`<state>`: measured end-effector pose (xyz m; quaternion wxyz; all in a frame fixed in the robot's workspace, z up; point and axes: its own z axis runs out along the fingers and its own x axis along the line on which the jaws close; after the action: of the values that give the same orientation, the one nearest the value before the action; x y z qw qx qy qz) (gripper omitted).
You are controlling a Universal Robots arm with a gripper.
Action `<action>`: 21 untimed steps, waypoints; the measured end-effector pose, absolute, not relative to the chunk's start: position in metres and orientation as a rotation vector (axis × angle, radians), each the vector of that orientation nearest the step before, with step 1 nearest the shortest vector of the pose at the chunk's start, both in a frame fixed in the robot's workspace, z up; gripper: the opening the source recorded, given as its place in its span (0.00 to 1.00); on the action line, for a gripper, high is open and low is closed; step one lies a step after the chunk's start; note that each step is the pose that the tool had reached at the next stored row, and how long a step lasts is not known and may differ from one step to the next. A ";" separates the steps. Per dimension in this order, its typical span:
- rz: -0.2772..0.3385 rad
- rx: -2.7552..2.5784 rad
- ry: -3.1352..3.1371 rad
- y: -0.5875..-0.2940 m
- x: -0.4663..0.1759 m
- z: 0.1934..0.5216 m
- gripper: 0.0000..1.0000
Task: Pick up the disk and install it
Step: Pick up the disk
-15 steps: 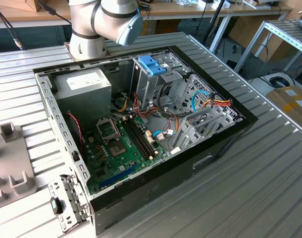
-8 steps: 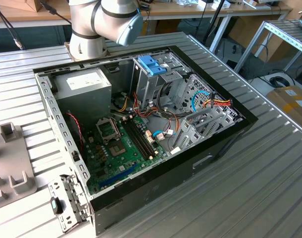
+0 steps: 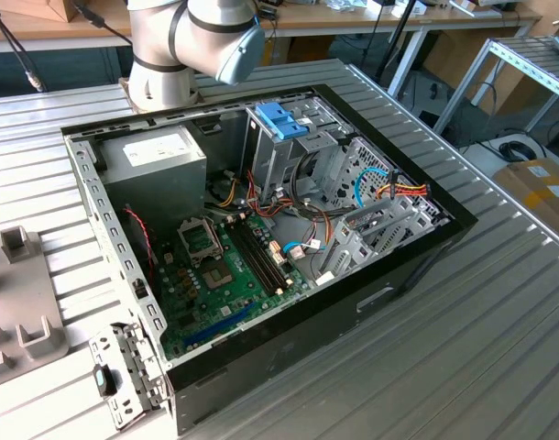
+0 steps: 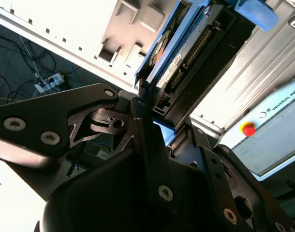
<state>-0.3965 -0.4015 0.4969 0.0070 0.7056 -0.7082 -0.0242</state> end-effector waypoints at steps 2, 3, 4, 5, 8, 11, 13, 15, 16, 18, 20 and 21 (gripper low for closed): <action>-0.076 2.207 -2.215 -0.401 -0.395 0.497 0.37; -0.076 2.207 -2.215 -0.401 -0.394 0.497 0.37; -0.076 2.207 -2.215 -0.401 -0.394 0.497 0.37; -0.076 2.207 -2.215 -0.401 -0.393 0.497 0.37; -0.076 2.207 -2.215 -0.401 -0.392 0.497 0.37; -0.076 2.207 -2.215 -0.401 -0.391 0.497 0.37; -0.076 2.207 -2.215 -0.401 -0.389 0.497 0.37; -0.076 2.207 -2.215 -0.401 -0.388 0.497 0.37; -0.076 2.207 -2.215 -0.401 -0.387 0.497 0.37; -0.076 2.207 -2.215 -0.401 -0.386 0.497 0.37; -0.076 2.207 -2.215 -0.401 -0.386 0.497 0.37; -0.076 2.207 -2.215 -0.401 -0.385 0.497 0.37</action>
<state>-0.3853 -0.4015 0.4969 0.0070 0.7056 -0.7082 -0.0242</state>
